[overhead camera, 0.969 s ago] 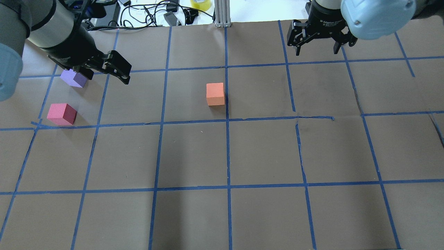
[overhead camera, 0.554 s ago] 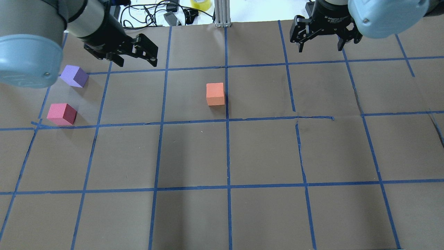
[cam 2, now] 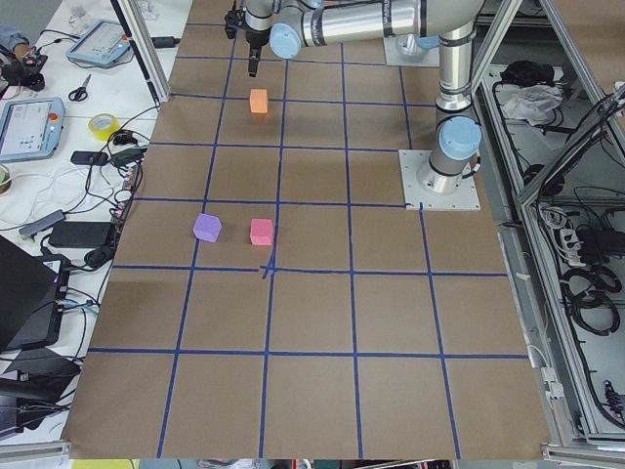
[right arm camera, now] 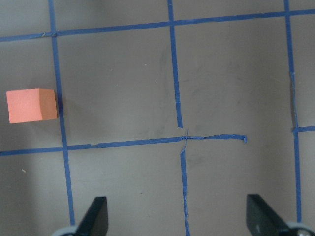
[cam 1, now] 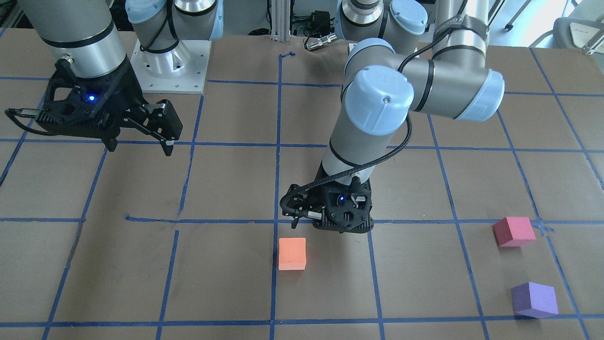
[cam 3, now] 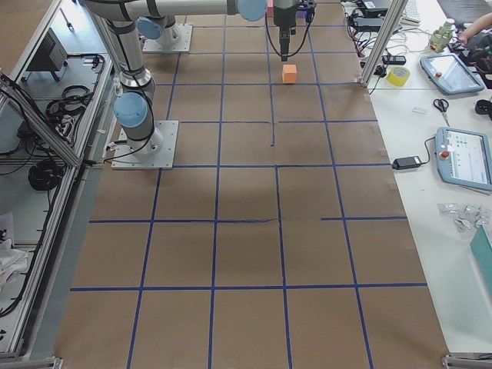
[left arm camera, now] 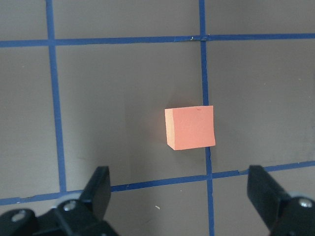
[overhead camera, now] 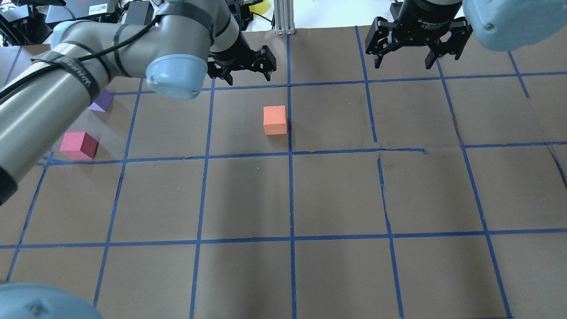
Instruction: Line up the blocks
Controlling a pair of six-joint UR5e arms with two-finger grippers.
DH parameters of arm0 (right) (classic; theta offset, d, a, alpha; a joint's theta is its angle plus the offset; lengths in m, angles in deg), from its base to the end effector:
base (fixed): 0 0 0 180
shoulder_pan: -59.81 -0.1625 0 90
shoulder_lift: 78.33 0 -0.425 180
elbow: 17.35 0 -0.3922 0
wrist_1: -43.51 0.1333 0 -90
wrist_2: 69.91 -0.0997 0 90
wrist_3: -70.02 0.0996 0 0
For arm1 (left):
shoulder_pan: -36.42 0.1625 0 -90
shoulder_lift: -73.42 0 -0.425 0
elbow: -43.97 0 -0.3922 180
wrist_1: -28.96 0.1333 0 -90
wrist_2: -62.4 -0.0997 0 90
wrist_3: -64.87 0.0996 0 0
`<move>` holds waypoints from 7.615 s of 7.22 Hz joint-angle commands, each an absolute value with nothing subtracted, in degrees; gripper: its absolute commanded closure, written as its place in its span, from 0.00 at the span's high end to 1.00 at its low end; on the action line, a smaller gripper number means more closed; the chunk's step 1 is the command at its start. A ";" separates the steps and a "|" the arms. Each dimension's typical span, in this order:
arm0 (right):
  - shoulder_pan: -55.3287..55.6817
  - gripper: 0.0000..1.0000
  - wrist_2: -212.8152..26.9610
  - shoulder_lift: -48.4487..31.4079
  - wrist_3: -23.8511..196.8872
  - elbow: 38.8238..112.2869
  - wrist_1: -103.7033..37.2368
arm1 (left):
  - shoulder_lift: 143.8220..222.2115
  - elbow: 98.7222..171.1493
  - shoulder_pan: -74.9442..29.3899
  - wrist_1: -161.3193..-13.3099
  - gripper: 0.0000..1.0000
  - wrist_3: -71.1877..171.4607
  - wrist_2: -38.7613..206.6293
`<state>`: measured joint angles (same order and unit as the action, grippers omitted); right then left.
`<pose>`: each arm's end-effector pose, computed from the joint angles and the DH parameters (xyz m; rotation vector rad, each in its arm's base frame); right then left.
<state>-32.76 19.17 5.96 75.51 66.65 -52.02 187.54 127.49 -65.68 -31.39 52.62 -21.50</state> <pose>0.1591 -0.5372 0.4984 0.0781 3.1136 -0.1562 -0.2802 -0.6206 0.3554 -0.0128 -2.9814 0.2731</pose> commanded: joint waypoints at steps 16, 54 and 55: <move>-32.66 1.00 22.29 8.16 75.73 69.84 -52.90 | 198.16 125.09 -64.43 -28.77 0.16 49.82 -28.74; -32.48 1.00 21.32 9.12 74.33 70.10 -50.98 | 178.82 127.38 -52.40 -47.75 1.00 68.60 -30.76; -32.83 1.00 19.93 9.82 74.32 70.01 -50.27 | 177.32 126.33 -54.35 -54.20 1.00 68.12 -30.24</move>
<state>-32.65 21.02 9.10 74.38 70.01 -51.43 179.20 127.51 -50.64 -48.82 71.15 -30.63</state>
